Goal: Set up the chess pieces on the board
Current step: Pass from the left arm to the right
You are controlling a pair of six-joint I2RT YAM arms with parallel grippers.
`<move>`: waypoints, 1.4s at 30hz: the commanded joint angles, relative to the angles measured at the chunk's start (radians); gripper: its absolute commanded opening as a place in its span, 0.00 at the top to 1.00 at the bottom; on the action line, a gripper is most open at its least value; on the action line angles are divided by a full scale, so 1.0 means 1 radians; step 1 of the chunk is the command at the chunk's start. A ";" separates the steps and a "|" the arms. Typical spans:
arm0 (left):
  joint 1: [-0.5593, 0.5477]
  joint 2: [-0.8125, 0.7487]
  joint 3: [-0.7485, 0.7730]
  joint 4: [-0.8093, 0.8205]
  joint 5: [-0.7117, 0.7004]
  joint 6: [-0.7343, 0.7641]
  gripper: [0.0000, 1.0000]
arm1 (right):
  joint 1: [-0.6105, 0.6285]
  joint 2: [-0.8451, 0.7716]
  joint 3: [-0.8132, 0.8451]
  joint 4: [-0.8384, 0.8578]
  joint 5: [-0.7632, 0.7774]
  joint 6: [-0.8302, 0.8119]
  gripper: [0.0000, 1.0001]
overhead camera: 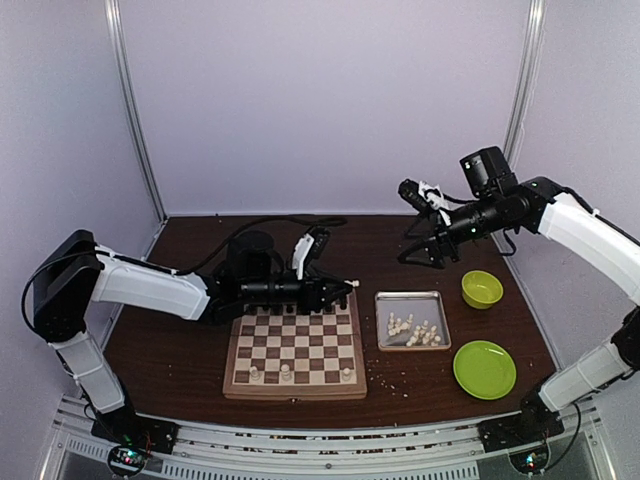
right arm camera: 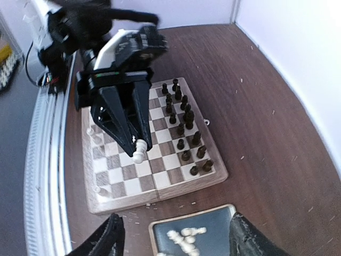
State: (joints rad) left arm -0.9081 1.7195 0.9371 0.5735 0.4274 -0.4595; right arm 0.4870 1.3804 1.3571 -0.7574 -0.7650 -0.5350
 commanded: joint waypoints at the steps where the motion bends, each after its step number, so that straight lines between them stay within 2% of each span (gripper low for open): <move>1: 0.032 0.023 0.022 0.038 0.172 -0.059 0.84 | 0.064 -0.037 -0.027 -0.007 0.114 -0.228 0.41; 6: 0.043 0.080 0.076 0.061 0.368 -0.119 0.84 | 0.209 -0.100 -0.114 0.033 0.277 -0.383 0.55; 12: 0.047 0.140 0.096 0.198 0.462 -0.249 0.84 | 0.323 -0.060 -0.095 0.030 0.376 -0.434 0.67; 19: 0.058 0.184 0.109 0.308 0.519 -0.362 0.84 | 0.411 -0.034 -0.128 0.043 0.522 -0.508 0.66; 31: 0.058 0.225 0.124 0.392 0.557 -0.453 0.83 | 0.446 -0.003 -0.126 0.115 0.574 -0.480 0.65; 42: 0.058 0.249 0.121 0.472 0.566 -0.518 0.83 | 0.461 0.009 -0.129 0.118 0.569 -0.474 0.77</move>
State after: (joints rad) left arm -0.8562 1.9457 1.0386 0.9508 0.9691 -0.9409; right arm 0.9375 1.3804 1.2312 -0.6586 -0.2047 -1.0210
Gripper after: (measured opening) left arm 0.166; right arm 0.255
